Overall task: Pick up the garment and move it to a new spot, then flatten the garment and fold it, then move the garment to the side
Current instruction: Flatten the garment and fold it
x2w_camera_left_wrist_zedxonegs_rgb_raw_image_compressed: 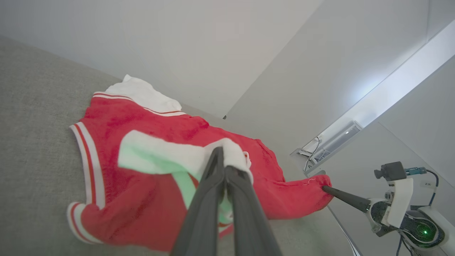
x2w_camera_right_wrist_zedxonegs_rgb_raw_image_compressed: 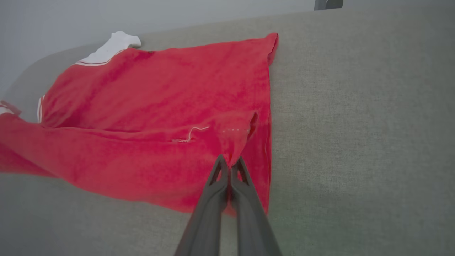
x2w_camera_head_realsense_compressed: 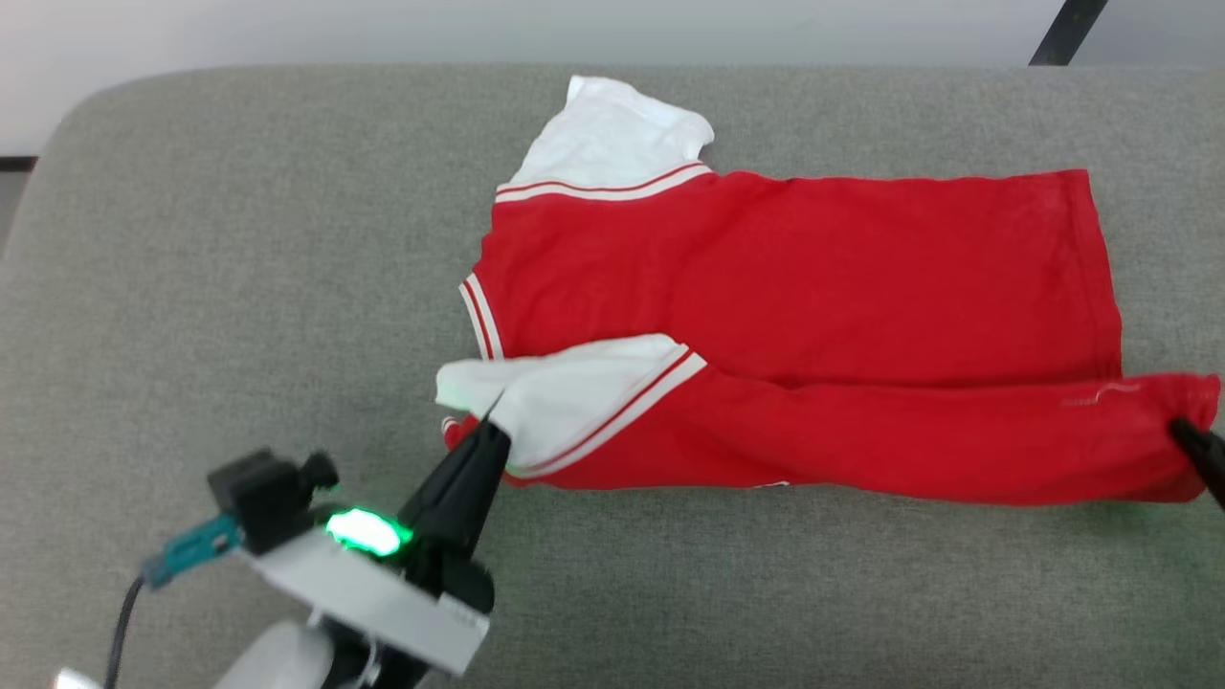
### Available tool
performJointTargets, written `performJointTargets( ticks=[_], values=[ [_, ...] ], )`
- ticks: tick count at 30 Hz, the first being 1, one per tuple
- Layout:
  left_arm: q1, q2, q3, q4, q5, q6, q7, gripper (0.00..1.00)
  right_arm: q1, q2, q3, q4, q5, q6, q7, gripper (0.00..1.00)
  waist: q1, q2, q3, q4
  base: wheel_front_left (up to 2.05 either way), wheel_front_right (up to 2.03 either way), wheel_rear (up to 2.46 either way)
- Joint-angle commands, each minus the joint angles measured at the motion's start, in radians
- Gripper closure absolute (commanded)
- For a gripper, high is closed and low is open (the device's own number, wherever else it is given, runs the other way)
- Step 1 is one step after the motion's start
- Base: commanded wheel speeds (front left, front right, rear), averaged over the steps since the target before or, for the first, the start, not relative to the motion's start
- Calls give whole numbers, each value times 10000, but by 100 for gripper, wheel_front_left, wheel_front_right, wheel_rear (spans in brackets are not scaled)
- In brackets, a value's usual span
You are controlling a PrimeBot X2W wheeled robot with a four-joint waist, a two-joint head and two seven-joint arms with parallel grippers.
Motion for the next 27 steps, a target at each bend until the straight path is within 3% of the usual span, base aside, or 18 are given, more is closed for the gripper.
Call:
performJointTargets(
  ticks=[1,8,24,26,27],
  values=[
    [-341,-148,-23,323,-50,-105,-4,100,-317,-15,27,202,82,-16,17,100,0,0,93,-3,0,0,0],
    [-1704,-715,-226,2265,76,-301,-153,100,-1297,-240,423,1499,210,-16,-236,100,0,0,608,-31,0,0,0],
    [-3074,-884,-1024,5537,1503,-239,-241,100,-2193,-778,2035,3158,675,-16,-1426,100,0,0,1560,-67,0,0,0],
    [-3166,-879,-1083,5715,1666,-217,-315,86,-2270,-816,2177,3271,717,-16,-1562,100,0,0,1541,-59,0,0,0],
    [-3195,-876,-1058,5777,1687,-220,-347,71,-2321,-833,2257,3295,715,-16,-1663,100,0,0,1503,-58,0,0,0]
  ],
)
